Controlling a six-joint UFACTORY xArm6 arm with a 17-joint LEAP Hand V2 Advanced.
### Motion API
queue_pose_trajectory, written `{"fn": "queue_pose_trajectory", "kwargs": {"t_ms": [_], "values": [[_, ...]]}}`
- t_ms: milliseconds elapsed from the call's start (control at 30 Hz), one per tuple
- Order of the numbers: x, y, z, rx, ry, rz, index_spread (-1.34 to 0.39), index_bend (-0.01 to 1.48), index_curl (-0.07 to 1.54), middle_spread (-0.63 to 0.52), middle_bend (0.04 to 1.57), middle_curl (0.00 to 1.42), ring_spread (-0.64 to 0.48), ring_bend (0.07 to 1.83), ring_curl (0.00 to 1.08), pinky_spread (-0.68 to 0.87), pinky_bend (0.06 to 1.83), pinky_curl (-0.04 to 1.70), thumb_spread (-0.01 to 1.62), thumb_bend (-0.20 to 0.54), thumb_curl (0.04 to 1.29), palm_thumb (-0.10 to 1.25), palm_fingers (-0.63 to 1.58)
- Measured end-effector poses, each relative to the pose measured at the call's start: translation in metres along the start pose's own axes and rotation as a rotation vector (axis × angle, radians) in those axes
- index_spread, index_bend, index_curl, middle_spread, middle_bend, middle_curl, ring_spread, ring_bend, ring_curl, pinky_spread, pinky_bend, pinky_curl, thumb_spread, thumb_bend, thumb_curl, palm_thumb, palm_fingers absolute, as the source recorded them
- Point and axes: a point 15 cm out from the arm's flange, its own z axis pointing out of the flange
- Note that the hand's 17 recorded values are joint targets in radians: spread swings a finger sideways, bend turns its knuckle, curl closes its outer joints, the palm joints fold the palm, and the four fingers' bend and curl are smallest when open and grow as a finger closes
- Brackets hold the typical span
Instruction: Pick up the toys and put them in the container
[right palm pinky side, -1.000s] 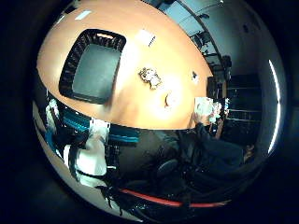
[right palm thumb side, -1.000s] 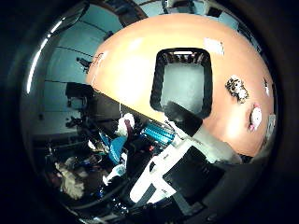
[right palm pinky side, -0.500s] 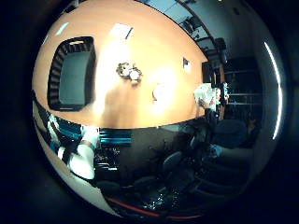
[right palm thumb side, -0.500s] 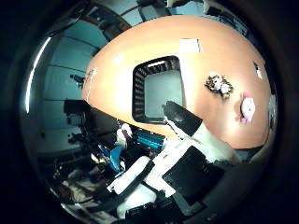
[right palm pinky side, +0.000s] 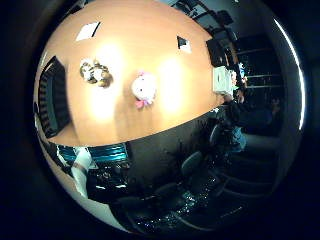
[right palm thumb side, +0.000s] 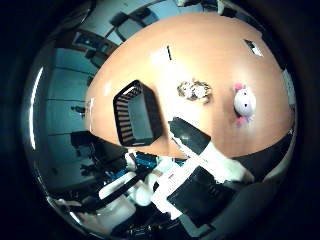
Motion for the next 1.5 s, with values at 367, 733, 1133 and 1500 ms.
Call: {"fn": "queue_pose_trajectory", "kwargs": {"t_ms": [367, 733, 1133, 1500], "values": [[0.07, -0.011, 0.092, -0.068, -0.041, 0.096, -0.38, 0.17, 0.3, -0.02, 0.19, 0.32, 0.16, 0.26, 0.23, 0.39, 0.27, 0.3, 1.07, -0.025, 0.27, 0.5, 0.2], [0.106, 0.005, 0.178, -0.134, -0.093, 0.144, -0.38, 0.17, 0.3, -0.02, 0.19, 0.32, 0.17, 0.24, 0.24, 0.39, 0.27, 0.31, 1.08, -0.023, 0.27, 0.48, 0.2], [0.108, 0.013, 0.211, -0.173, -0.125, 0.144, -0.38, 0.17, 0.3, -0.01, 0.19, 0.32, 0.18, 0.23, 0.25, 0.39, 0.26, 0.31, 1.07, -0.023, 0.27, 0.48, 0.19], [0.103, 0.019, 0.244, -0.214, -0.17, 0.152, -0.38, 0.17, 0.3, -0.01, 0.19, 0.31, 0.18, 0.22, 0.25, 0.39, 0.25, 0.31, 1.08, -0.023, 0.27, 0.49, 0.2]]}}
